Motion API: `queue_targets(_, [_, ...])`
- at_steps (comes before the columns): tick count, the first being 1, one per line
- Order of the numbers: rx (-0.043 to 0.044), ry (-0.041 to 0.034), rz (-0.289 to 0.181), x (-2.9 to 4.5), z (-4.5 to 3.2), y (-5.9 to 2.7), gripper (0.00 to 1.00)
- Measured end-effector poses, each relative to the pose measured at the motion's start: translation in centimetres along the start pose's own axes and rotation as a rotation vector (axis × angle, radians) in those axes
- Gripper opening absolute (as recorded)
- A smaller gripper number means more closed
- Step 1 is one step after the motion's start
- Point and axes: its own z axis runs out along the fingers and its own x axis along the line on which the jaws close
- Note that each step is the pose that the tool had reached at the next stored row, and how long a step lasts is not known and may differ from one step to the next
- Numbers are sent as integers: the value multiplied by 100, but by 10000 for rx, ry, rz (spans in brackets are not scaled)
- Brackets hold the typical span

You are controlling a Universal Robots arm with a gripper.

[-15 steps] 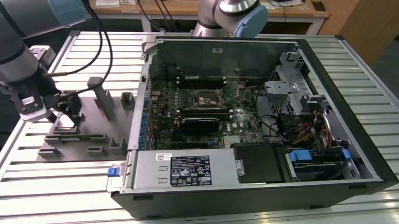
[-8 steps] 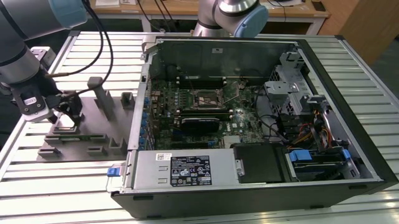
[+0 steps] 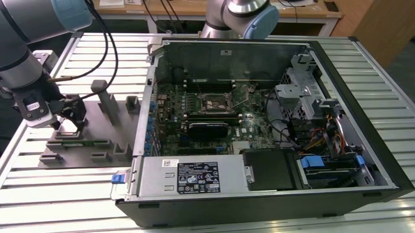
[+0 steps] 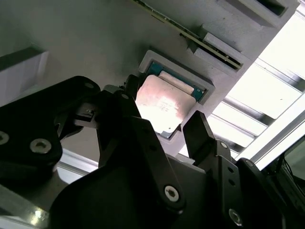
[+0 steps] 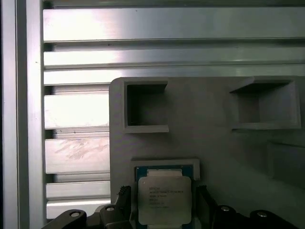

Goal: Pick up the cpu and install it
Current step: 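Pick up the cpu and move it towards the insertion slot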

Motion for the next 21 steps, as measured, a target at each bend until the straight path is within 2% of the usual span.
queue_targets(21, [-8,6,-152,-13,0,3,65])
